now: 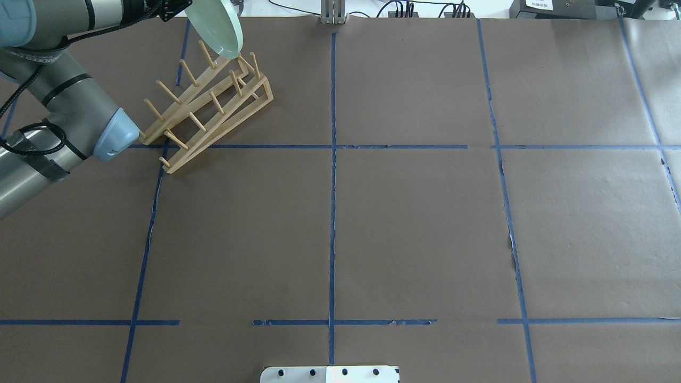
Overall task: Place plate on rack
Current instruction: 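Lower the upright plate into the wooden rack's slots with the left gripper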
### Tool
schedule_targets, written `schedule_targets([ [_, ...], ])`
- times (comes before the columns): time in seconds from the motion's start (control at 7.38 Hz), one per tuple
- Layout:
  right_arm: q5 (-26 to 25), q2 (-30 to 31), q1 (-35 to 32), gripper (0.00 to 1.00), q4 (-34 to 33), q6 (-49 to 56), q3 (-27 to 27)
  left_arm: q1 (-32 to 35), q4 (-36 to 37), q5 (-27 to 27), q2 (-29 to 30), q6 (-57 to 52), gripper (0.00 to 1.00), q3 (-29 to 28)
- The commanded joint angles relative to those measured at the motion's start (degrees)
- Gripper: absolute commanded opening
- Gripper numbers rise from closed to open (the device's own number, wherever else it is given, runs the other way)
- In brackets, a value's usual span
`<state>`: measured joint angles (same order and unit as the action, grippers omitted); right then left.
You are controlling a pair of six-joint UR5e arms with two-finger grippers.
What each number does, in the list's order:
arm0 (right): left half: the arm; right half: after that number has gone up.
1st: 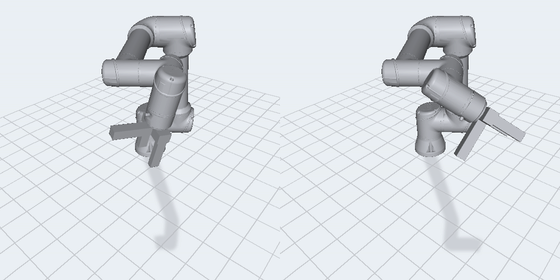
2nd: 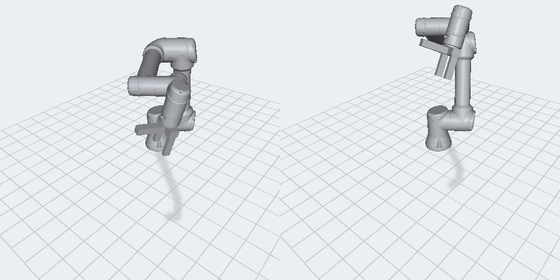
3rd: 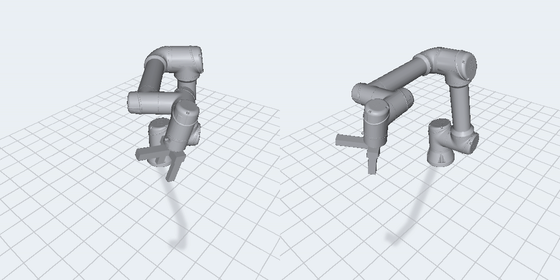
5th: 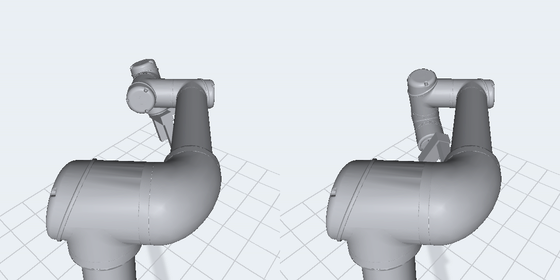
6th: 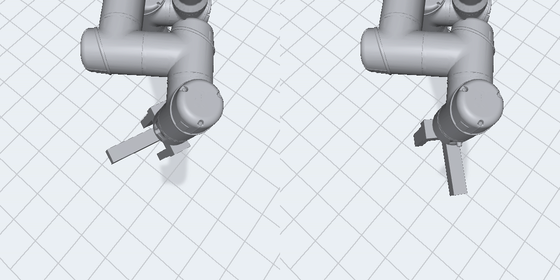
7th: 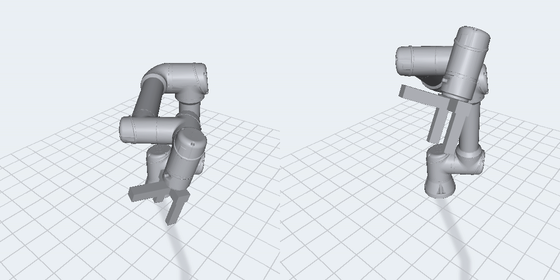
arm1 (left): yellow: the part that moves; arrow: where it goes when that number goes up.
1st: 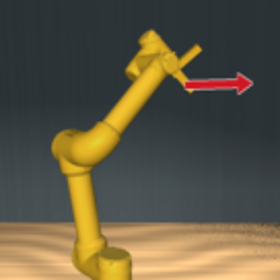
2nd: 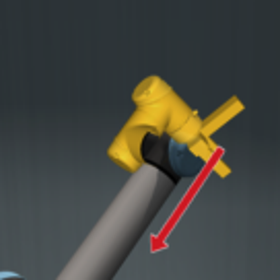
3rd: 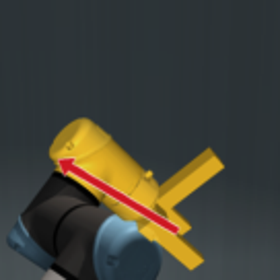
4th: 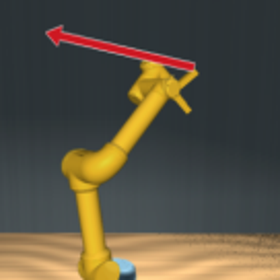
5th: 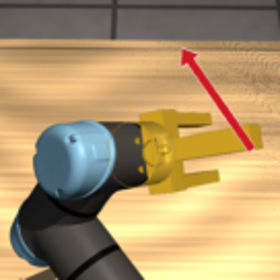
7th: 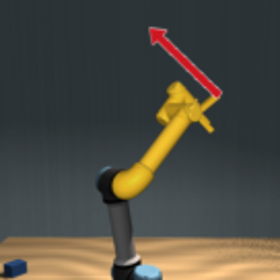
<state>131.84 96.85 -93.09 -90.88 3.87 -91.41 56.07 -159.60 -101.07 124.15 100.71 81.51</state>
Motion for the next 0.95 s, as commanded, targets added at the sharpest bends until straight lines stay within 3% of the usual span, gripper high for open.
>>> schedule_targets([
  [0.0,0.0,-0.1,0.0,1.0,0.0,0.0,0.0,-0.4,-0.1,0.0,0.5,-0.5,0.0,-1.4],
  [0.81,0.0,0.0,0.0,1.0,0.0,0.0,0.0,-3.4,-0.4,0.4,1.3,-2.4,0.0,-4.2],
])
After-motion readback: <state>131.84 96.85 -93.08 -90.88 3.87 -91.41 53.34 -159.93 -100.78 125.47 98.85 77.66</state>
